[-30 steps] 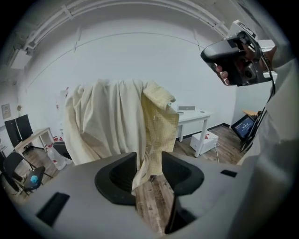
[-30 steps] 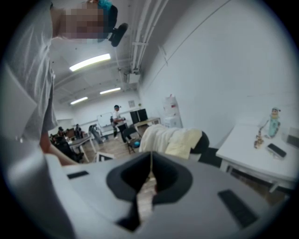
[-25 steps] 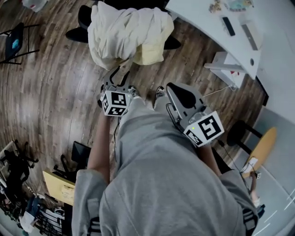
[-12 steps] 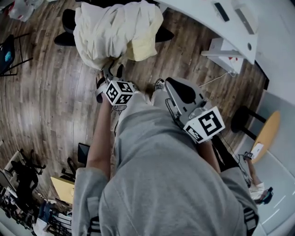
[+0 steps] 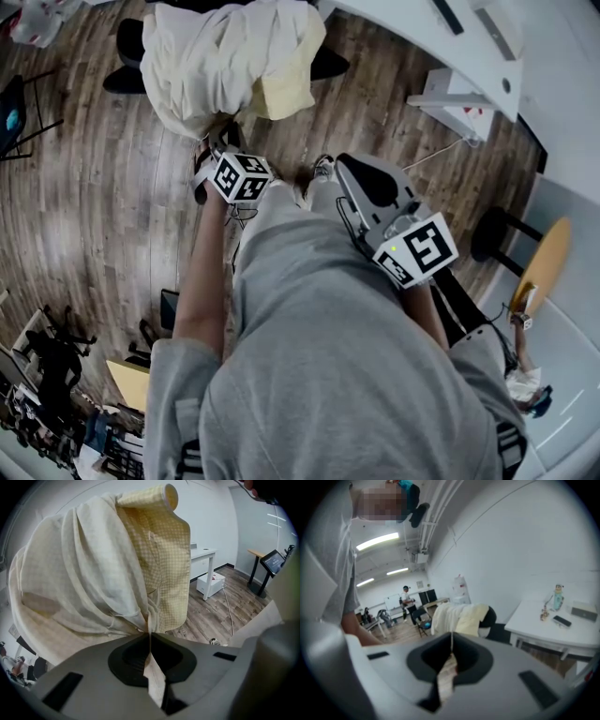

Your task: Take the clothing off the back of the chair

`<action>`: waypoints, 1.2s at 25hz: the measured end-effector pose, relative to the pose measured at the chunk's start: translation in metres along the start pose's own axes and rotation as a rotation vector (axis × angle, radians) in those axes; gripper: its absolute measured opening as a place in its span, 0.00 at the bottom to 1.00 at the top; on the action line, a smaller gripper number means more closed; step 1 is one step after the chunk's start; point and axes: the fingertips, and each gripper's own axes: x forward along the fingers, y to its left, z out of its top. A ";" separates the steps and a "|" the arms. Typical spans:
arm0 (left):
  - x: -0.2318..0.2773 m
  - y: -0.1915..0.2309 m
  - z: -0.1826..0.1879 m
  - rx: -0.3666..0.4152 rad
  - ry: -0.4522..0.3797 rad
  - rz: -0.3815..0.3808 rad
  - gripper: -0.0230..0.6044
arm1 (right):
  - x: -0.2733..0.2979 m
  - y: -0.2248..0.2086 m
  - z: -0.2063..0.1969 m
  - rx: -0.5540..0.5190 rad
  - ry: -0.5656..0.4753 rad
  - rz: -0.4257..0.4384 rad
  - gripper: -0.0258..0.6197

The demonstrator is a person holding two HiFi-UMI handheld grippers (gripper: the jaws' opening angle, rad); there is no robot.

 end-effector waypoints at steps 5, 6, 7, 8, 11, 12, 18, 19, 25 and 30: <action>-0.006 -0.010 -0.008 -0.033 0.006 -0.031 0.10 | 0.000 0.002 -0.001 0.000 -0.001 0.008 0.09; -0.007 -0.012 -0.009 -0.045 0.007 -0.039 0.10 | 0.000 0.002 -0.001 0.000 0.000 0.011 0.09; -0.009 -0.015 -0.011 -0.059 0.008 -0.049 0.10 | 0.001 0.002 -0.002 -0.001 0.001 0.014 0.09; -0.011 -0.018 -0.013 -0.075 0.008 -0.061 0.10 | 0.001 0.003 -0.002 -0.001 0.002 0.018 0.09; -0.018 -0.026 -0.014 -0.115 0.000 -0.096 0.10 | 0.002 0.005 -0.004 -0.002 0.006 0.032 0.09; -0.021 -0.029 -0.014 -0.123 -0.004 -0.104 0.10 | 0.002 0.006 -0.005 -0.003 0.006 0.036 0.09; -0.035 -0.043 -0.017 -0.157 -0.028 -0.169 0.10 | 0.001 0.013 -0.006 -0.009 -0.001 0.058 0.09; -0.038 -0.047 -0.016 -0.162 -0.041 -0.191 0.10 | 0.000 0.014 -0.007 -0.007 -0.002 0.061 0.09; -0.062 -0.066 -0.003 -0.189 -0.127 -0.286 0.10 | -0.009 0.014 -0.009 -0.008 -0.018 0.069 0.09; -0.088 -0.082 0.012 -0.230 -0.218 -0.342 0.10 | -0.018 0.013 -0.014 0.004 -0.027 0.100 0.09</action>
